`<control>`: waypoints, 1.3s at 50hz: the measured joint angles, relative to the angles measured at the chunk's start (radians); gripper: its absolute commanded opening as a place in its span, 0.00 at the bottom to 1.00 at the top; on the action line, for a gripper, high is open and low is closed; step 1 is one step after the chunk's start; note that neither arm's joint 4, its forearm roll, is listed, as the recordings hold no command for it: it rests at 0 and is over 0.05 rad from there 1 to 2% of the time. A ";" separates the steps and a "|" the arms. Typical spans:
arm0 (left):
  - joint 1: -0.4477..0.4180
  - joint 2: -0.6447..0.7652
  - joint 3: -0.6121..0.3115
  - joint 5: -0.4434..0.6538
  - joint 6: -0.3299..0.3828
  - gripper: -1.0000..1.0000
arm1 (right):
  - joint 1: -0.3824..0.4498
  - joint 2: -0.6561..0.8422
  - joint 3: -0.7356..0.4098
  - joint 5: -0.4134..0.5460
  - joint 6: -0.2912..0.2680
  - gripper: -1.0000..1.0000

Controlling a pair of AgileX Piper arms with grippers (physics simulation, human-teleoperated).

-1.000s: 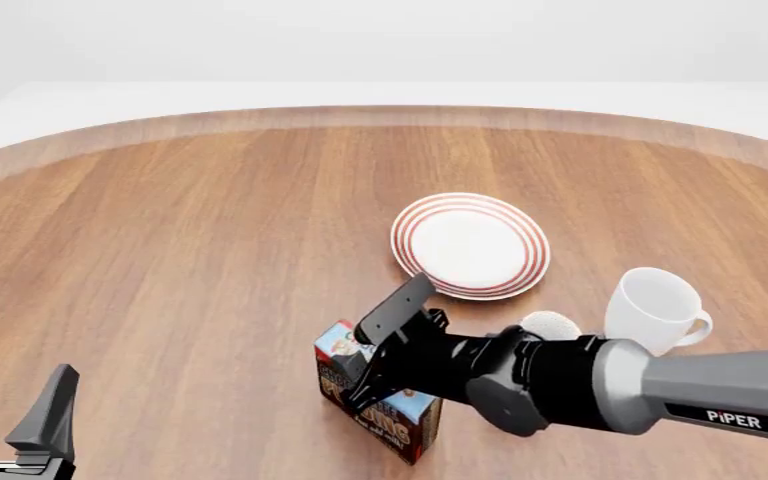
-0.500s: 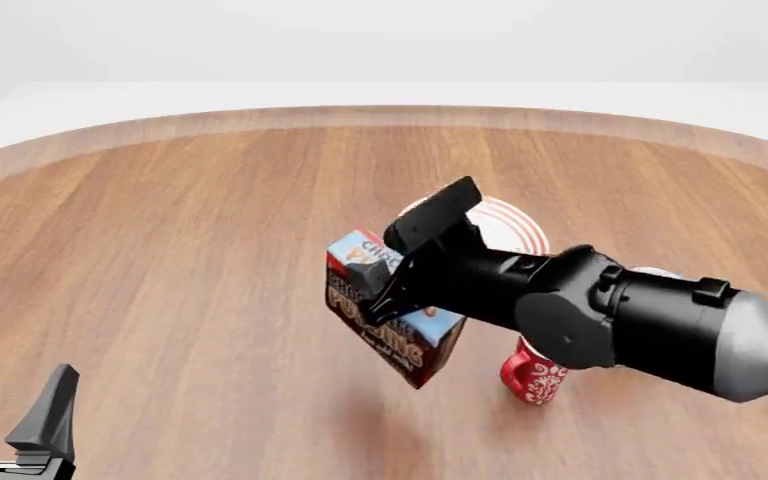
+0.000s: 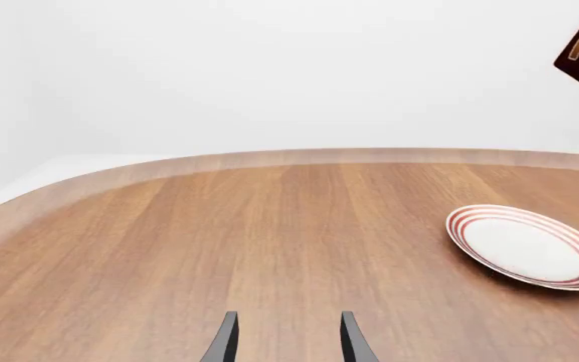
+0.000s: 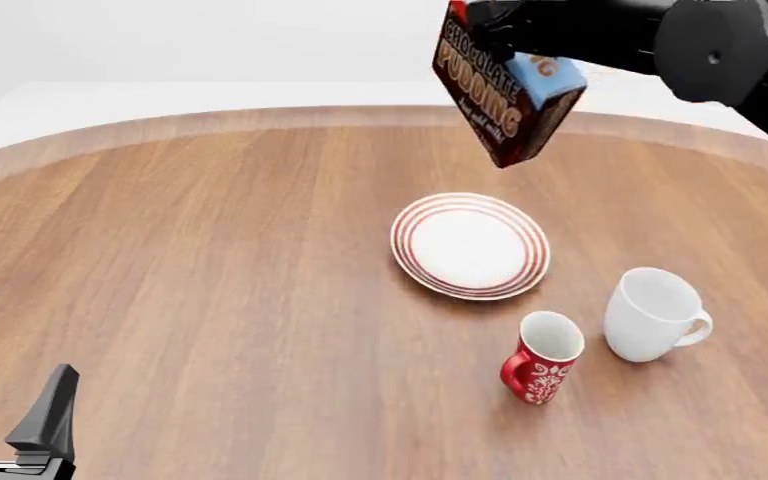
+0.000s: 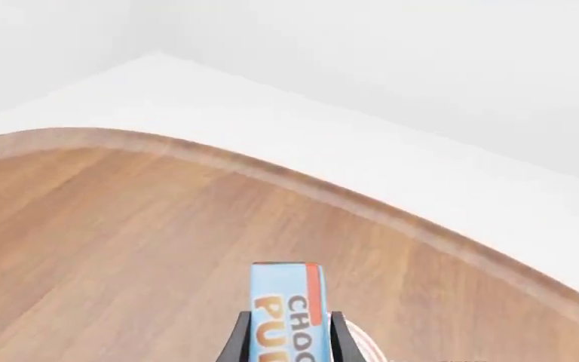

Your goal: Put the chocolate pudding to the right of the plate.

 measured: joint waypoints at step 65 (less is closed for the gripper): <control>0.000 0.000 0.000 0.000 0.000 1.00 | -0.541 0.530 -0.067 -0.241 -0.004 0.00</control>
